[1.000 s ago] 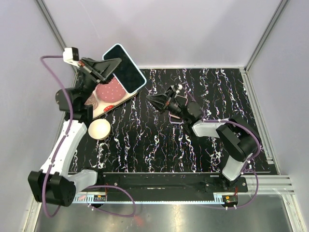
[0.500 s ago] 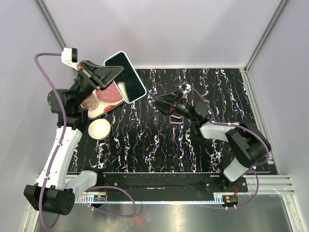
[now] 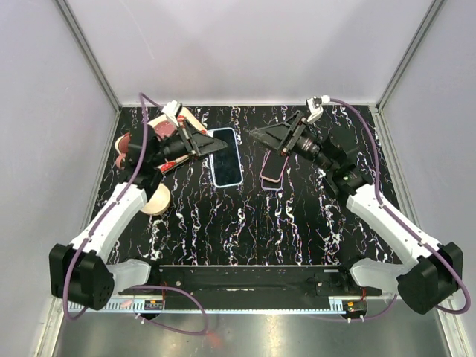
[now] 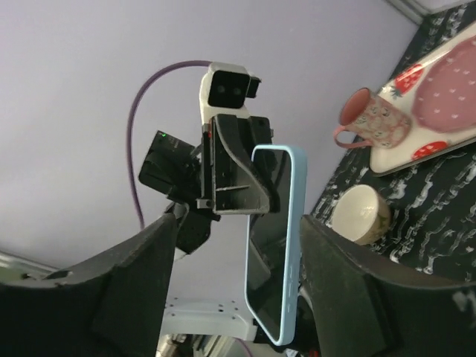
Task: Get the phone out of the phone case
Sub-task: Remove the phone case from the phone.
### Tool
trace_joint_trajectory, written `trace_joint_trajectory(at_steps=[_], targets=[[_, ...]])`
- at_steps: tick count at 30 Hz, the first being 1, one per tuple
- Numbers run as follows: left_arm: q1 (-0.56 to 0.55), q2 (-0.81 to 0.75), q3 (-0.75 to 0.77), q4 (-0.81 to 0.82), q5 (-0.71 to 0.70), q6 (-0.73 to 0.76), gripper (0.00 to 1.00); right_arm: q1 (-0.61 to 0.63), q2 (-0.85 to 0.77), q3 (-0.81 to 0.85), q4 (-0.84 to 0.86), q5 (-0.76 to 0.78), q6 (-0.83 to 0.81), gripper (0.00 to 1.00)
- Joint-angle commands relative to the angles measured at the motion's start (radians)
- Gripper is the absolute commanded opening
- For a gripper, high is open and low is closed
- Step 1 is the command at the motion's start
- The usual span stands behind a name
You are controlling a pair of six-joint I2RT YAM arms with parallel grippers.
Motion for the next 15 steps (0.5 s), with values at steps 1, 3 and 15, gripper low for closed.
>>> trace_joint_trajectory(at_steps=[1, 3, 15], targets=[[-0.029, 0.012, 0.014, 0.048, 0.113, 0.095, 0.00, -0.004, 0.014, 0.032, -0.185, 0.056, -0.152, 0.75], [-0.033, 0.028, -0.005, 0.097, 0.138, 0.071, 0.00, -0.006, 0.043, 0.052, -0.176, 0.032, -0.147, 0.79], [-0.041, 0.072, -0.019, 0.239, 0.202, 0.020, 0.00, -0.029, 0.213, 0.006, 0.317, -0.154, 0.133, 0.72]])
